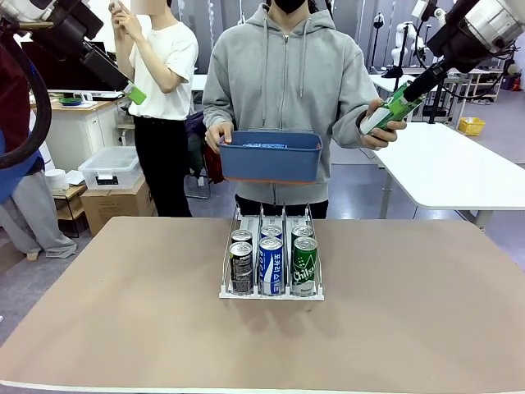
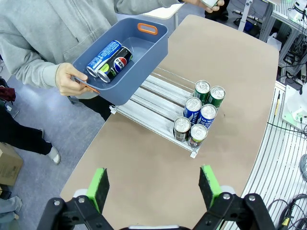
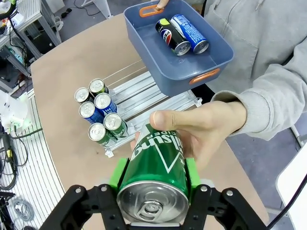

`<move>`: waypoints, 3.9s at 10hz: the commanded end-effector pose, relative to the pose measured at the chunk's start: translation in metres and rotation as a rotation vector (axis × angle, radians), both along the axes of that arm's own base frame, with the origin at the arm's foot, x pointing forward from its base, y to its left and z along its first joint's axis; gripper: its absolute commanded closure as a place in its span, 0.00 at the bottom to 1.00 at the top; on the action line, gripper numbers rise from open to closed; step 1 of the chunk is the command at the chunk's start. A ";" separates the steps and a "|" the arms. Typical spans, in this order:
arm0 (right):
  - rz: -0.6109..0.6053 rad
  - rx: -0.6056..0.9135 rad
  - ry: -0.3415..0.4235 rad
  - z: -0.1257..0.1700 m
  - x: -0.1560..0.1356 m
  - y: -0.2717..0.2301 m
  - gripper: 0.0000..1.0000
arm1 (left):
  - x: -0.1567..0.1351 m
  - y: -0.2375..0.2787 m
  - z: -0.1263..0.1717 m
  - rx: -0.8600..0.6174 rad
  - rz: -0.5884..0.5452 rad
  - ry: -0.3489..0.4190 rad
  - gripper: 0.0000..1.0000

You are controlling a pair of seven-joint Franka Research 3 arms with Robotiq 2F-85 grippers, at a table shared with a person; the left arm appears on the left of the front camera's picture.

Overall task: Fill the beverage cans into the dispenser.
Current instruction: Pick up the Sprite handed by the human, then place the picked Sprite in the line of the Automatic Can Dispenser with the same cans.

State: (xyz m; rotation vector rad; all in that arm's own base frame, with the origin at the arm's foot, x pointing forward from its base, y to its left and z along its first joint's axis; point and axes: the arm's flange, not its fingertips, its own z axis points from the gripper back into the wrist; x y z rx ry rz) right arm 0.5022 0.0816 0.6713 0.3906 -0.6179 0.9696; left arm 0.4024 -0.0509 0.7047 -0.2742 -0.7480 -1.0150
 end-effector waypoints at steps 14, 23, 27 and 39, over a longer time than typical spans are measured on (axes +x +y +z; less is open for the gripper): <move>0.024 -0.006 -0.008 0.001 -0.002 0.001 0.61 | 0.001 0.002 -0.001 0.000 0.009 0.001 0.00; 0.024 -0.006 -0.008 0.001 -0.002 0.001 0.61 | 0.001 0.002 -0.001 0.000 0.009 0.001 0.00; 0.024 -0.006 -0.008 0.001 -0.002 0.001 0.61 | 0.001 0.002 -0.001 0.000 0.009 0.001 0.00; -0.164 -0.207 0.183 -0.023 -0.135 0.069 0.42 | 0.001 0.002 -0.001 0.000 0.009 0.001 0.00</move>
